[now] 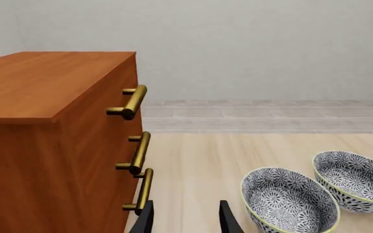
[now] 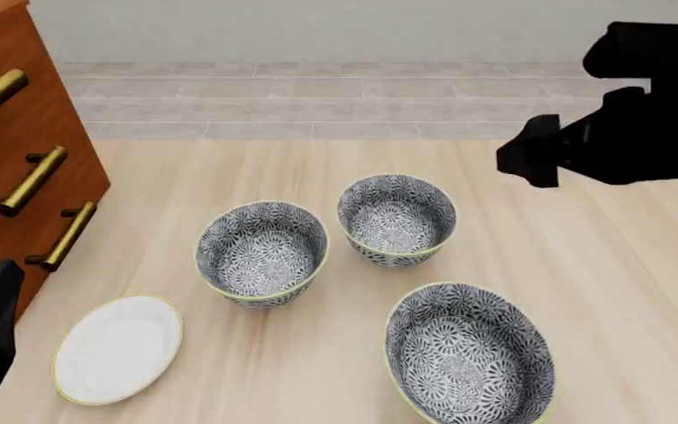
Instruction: Stack the bowl at the front on the bowl in the middle.
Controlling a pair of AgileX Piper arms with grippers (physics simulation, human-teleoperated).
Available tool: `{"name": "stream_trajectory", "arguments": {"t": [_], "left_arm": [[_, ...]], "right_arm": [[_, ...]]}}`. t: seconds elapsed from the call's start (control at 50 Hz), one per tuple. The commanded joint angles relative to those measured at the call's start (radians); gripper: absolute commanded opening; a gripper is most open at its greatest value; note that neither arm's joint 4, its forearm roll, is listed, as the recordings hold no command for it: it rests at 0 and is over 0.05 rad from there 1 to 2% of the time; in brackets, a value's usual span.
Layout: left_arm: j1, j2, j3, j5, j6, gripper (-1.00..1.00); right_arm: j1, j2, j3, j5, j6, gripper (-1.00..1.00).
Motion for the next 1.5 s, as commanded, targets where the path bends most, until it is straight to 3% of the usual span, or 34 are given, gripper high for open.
{"name": "stream_trajectory", "arguments": {"t": [0.02,0.14,0.3,0.36,0.4,0.76,0.94,1.5], "left_arm": [[0.0,-0.008,-0.001,0.007,0.002,1.0],[0.0,-0.01,-0.001,0.009,0.001,1.0],[0.0,-0.01,-0.001,0.011,0.0,1.0],[0.0,-0.011,-0.001,0.01,0.001,1.0],[0.0,-0.003,-0.003,0.005,0.001,1.0],[0.0,-0.008,0.0,0.008,0.001,1.0],[0.0,-0.008,0.0,0.009,0.001,1.0],[-0.001,0.001,-0.001,0.0,0.001,1.0]], "right_arm": [[0.029,0.136,-0.109,0.067,0.007,1.0],[0.029,0.192,-0.165,0.092,-0.006,1.0],[0.012,0.24,-0.213,0.085,0.026,1.0],[-0.031,0.279,-0.227,0.083,-0.034,1.0],[-0.01,0.283,-0.23,0.082,-0.005,1.0],[-0.022,0.424,-0.295,0.074,-0.038,1.0],[0.004,0.471,-0.272,0.027,-0.024,1.0],[-0.031,0.584,-0.26,-0.077,-0.017,1.0]]}}
